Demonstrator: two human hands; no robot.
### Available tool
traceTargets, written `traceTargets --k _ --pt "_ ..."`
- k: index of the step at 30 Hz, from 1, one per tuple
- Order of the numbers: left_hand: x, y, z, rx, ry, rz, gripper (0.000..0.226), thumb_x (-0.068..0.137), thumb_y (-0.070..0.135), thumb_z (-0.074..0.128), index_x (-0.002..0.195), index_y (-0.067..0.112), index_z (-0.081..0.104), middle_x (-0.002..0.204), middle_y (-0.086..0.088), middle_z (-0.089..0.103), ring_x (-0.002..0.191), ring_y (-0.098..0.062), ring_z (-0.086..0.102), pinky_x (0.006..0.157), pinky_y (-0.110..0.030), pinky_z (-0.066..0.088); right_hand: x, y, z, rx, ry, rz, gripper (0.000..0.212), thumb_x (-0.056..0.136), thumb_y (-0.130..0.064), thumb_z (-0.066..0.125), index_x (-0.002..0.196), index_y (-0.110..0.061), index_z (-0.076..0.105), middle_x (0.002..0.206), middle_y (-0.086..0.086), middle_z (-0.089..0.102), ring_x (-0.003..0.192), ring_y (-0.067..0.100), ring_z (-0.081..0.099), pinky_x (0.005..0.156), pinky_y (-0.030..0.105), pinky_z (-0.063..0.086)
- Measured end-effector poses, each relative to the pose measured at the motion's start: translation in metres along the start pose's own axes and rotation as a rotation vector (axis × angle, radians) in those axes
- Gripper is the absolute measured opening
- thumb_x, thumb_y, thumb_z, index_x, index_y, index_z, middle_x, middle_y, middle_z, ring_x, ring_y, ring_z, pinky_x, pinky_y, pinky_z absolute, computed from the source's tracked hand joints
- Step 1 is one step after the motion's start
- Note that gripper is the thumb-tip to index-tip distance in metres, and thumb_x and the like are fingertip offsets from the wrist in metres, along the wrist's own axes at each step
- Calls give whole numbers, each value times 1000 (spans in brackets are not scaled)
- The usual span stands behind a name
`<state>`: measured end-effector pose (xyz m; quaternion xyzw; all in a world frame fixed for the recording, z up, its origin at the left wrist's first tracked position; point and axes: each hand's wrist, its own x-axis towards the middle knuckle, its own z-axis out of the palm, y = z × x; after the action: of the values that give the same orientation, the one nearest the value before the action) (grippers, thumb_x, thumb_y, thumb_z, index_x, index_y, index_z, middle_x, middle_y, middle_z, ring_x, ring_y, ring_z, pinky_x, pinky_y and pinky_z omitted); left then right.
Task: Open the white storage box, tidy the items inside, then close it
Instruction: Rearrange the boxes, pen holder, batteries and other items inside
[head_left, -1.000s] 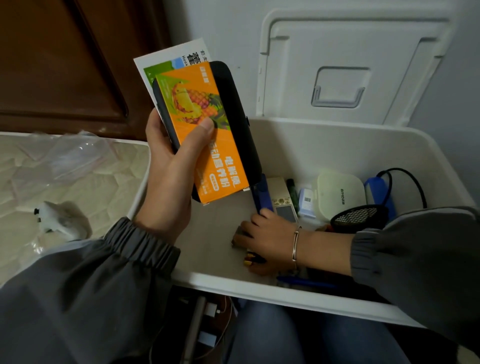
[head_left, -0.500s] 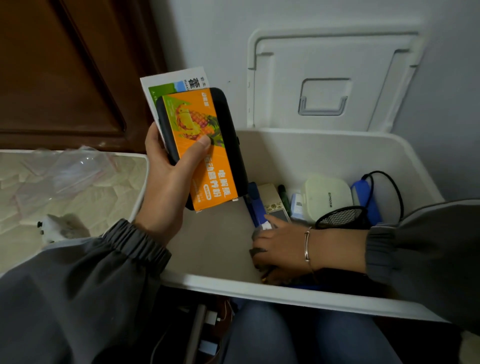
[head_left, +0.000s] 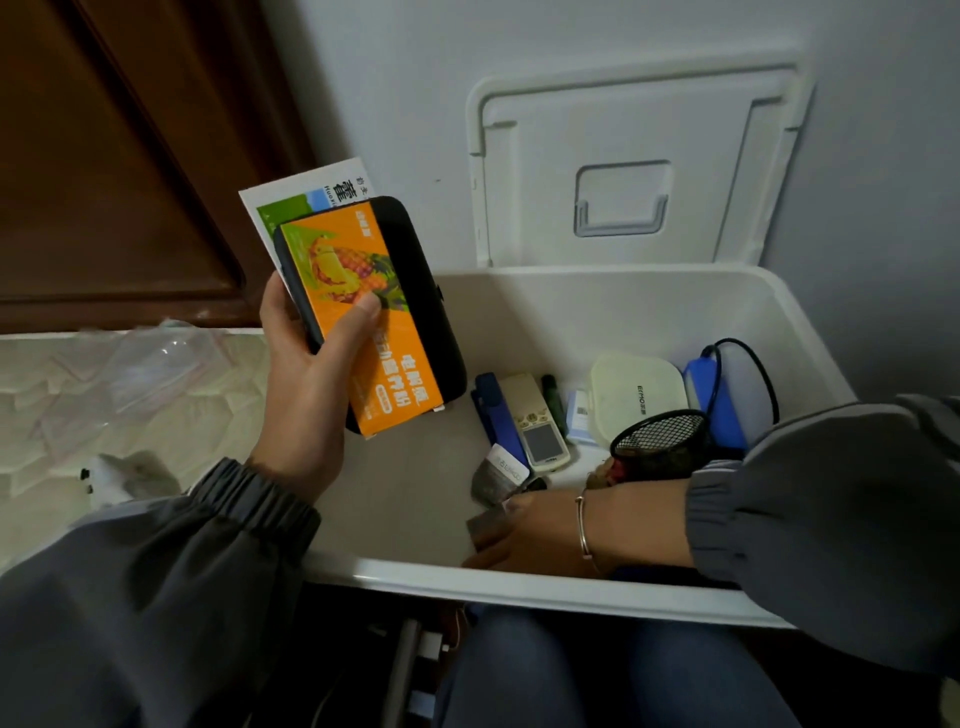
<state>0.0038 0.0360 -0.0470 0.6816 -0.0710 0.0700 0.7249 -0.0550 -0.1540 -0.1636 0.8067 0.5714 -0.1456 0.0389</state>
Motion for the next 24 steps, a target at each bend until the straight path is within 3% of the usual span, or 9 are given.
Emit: traceTargets --k 2,5,8,13,16,20,24 --pt "0 -1 0 31 -17 13 71 83 32 67 142 26 29 125 5 61 110 -17 64 88 -40 55 -8 -4 0 13 -2 -18 40 95 -24 44 134 -17 48 144 -2 46 128 19 46 96 36 41" --pt "-1 -1 1 92 -44 40 79 79 37 69 144 26 25 127 8 59 112 -13 63 87 -35 55 -18 -6 -7 -34 39 147 37 90 -44 47 125 -37 56 128 -19 57 117 2 53 93 25 42" --pt "-3 0 2 141 -62 53 82 79 38 69 145 25 23 130 7 57 112 -12 62 87 -34 56 -18 -3 -3 -22 -51 58 41 98 -35 35 138 -26 41 138 -4 48 128 18 43 100 32 33" --pt "-2 7 5 174 -44 -8 77 82 33 70 144 27 25 130 7 57 110 -12 64 89 -41 54 -27 -2 -23 21 -147 177 54 96 -39 37 147 -28 22 152 -2 27 143 16 17 112 44 23" --pt "3 18 6 225 -70 -114 75 78 36 72 139 30 29 122 8 60 102 -13 67 83 -40 57 -49 8 -54 100 -206 367 62 94 -48 38 148 -33 12 158 -4 12 146 17 5 115 48 7" --pt "6 33 9 442 -120 -189 75 73 42 76 133 35 31 114 9 62 97 -17 66 78 -40 56 -105 26 -87 63 30 739 62 91 -55 36 147 -34 16 158 -9 10 146 12 0 116 46 3" --pt "1 39 17 789 -212 -223 97 68 52 76 144 36 18 128 -1 54 105 -27 60 91 -46 50 -157 45 -94 24 281 1133 67 91 -50 42 148 -27 15 159 -2 6 146 19 -3 115 51 6"
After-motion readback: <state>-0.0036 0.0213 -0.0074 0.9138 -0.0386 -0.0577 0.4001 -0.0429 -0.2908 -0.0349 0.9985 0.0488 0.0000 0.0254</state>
